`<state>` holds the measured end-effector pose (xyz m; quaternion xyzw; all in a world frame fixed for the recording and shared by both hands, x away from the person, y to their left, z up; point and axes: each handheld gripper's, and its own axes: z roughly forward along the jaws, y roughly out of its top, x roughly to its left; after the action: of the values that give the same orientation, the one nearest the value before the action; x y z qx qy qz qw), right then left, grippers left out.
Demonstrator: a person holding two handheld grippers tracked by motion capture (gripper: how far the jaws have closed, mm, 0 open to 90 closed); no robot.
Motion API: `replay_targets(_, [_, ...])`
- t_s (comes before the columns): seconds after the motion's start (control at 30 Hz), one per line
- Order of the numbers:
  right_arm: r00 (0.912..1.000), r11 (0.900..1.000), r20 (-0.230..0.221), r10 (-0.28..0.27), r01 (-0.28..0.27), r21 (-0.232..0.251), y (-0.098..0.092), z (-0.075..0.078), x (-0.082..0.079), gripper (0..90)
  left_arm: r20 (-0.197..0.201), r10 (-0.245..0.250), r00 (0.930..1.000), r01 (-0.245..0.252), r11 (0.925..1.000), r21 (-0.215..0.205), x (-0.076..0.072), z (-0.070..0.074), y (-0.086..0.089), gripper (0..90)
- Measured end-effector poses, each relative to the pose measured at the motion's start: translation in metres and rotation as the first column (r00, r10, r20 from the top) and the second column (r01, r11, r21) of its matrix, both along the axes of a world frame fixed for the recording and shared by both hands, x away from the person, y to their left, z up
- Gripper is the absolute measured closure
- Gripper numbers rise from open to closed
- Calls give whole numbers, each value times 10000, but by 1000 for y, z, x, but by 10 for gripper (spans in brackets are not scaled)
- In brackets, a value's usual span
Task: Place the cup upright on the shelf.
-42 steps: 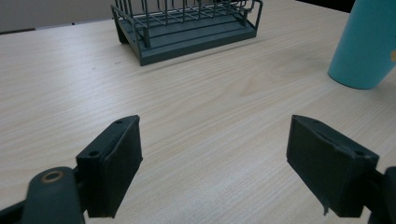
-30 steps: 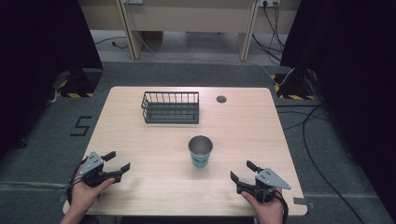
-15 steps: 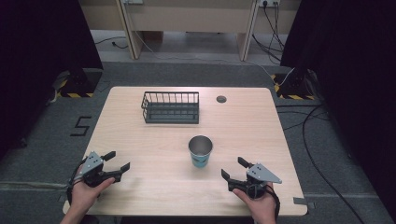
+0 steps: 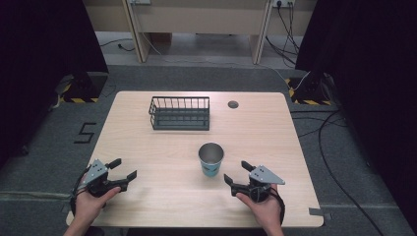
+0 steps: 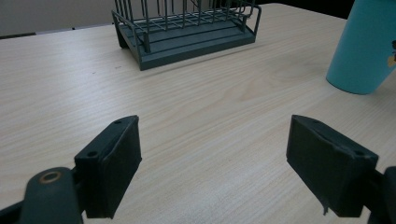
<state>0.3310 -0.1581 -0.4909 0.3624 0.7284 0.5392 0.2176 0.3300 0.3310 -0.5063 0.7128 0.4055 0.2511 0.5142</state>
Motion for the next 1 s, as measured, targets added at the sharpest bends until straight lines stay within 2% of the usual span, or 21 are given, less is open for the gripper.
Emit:
replay_targets(0.07, [9999,10000,-120,40,-40,1,4,-1,2,183,2,-15,10000,15,10000,14,0,0,0,173])
replay_targets(1.0, [9980,9987,-385,505,-505,7,34,-11,14,163,-104,-156,9998,154,9997,-187,0,0,-3,175])
